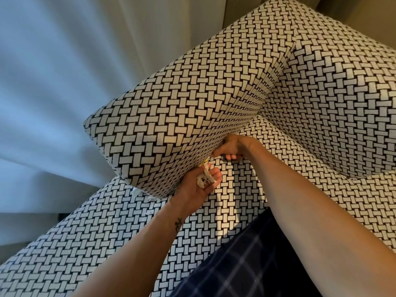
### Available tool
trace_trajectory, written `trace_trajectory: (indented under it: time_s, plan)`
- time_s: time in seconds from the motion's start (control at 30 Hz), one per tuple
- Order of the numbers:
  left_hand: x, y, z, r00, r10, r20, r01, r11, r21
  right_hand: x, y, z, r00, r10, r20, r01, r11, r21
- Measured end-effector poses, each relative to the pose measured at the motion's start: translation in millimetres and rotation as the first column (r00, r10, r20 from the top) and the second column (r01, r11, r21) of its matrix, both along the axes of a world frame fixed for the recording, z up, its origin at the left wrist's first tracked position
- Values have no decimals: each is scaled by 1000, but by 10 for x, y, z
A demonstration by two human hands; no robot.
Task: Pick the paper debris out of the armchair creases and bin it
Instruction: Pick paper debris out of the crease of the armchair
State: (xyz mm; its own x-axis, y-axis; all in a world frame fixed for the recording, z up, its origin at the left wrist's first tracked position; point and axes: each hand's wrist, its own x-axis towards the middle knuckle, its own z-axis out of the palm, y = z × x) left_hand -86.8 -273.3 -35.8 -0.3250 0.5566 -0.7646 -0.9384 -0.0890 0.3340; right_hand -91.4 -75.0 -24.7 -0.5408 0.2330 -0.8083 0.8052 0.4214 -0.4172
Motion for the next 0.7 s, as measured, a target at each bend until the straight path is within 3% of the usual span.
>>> trace_trajectory:
  time_s: [0.13, 0.37, 0.43, 0.57, 0.7]
  plan:
    - [6, -4, 10, 1000, -1, -3, 1, 1000, 4, 52, -45, 13, 994, 3, -105, -3, 1000, 4]
    - [21, -17, 80, 1000, -18, -25, 18, 1000, 7, 197, -184, -73, 961, -173, -217, 173, 985, -21]
    - [26, -14, 102, 1000, -15, -25, 15, 1000, 13, 190, -253, -33, 960, -191, -204, 190, 981, -26]
    - [18, -41, 86, 999, -39, -28, 39, 999, 15, 145, -449, 40, 992, -37, -122, 46, 997, 66]
    - [42, -68, 40, 1000, 15, -3, -15, 1000, -1, 92, -510, 77, 999, 0, -46, 2, 999, 49]
